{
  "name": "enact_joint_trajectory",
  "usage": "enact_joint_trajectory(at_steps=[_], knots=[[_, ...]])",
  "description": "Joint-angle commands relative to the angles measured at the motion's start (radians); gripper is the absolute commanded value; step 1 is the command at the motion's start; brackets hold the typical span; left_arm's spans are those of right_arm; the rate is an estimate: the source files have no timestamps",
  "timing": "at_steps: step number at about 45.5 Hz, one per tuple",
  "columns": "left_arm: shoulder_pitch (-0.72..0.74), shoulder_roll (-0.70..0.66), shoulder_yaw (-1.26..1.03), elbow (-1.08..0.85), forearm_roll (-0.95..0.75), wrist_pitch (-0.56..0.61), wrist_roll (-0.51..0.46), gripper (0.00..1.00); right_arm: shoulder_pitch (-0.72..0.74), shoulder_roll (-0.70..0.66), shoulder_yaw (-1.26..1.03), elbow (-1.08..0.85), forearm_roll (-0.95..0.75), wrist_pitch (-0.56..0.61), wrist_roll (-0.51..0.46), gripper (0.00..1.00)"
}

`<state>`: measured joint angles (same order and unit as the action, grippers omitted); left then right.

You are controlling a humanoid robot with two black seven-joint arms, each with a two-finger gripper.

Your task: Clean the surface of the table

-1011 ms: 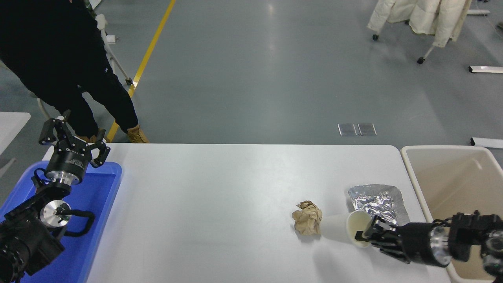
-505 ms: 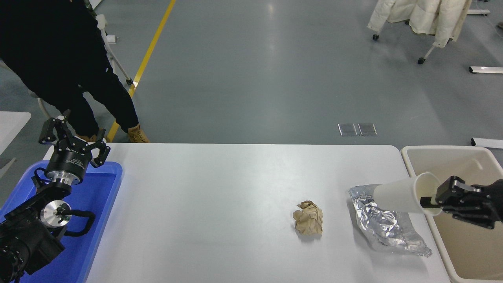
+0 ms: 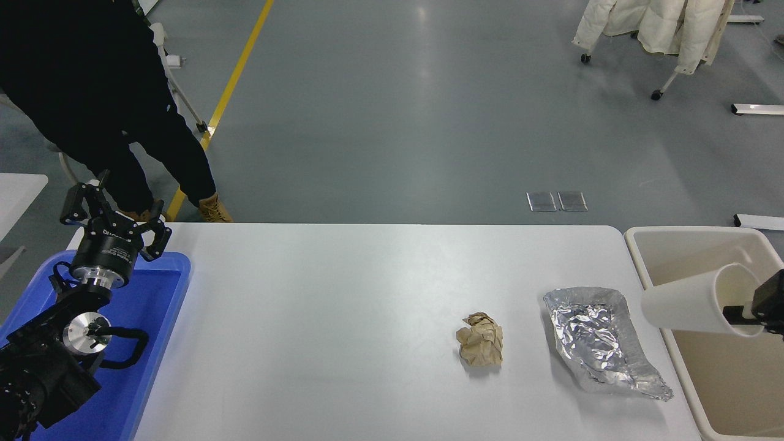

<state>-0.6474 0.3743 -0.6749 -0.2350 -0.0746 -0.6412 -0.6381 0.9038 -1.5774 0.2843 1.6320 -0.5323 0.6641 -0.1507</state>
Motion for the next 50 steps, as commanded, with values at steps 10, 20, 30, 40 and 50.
enact_joint_trajectory(at_steps=[10, 20, 30, 40, 50], knots=[[0.002, 0.000, 0.000, 0.000, -0.001, 0.000, 0.000, 1.00, -0.022, 0.145, -0.065, -0.317, 0.005, -0.106, 0.000, 0.00], [0.002, 0.000, 0.000, 0.000, -0.001, 0.000, 0.000, 1.00, -0.074, 0.266, -0.138, -0.422, 0.066, -0.374, 0.002, 0.00], [0.002, 0.000, 0.000, 0.000, -0.001, 0.000, 0.000, 1.00, -0.169, 0.424, -0.139, -0.497, 0.110, -0.688, 0.002, 0.00], [0.002, 0.000, 0.000, 0.000, -0.001, 0.000, 0.000, 1.00, -0.258, 0.618, -0.123, -0.698, 0.110, -0.837, 0.002, 0.00], [0.000, 0.000, 0.000, 0.000, -0.001, 0.000, 0.000, 1.00, -0.307, 0.858, -0.117, -0.989, 0.110, -0.917, 0.005, 0.00]])
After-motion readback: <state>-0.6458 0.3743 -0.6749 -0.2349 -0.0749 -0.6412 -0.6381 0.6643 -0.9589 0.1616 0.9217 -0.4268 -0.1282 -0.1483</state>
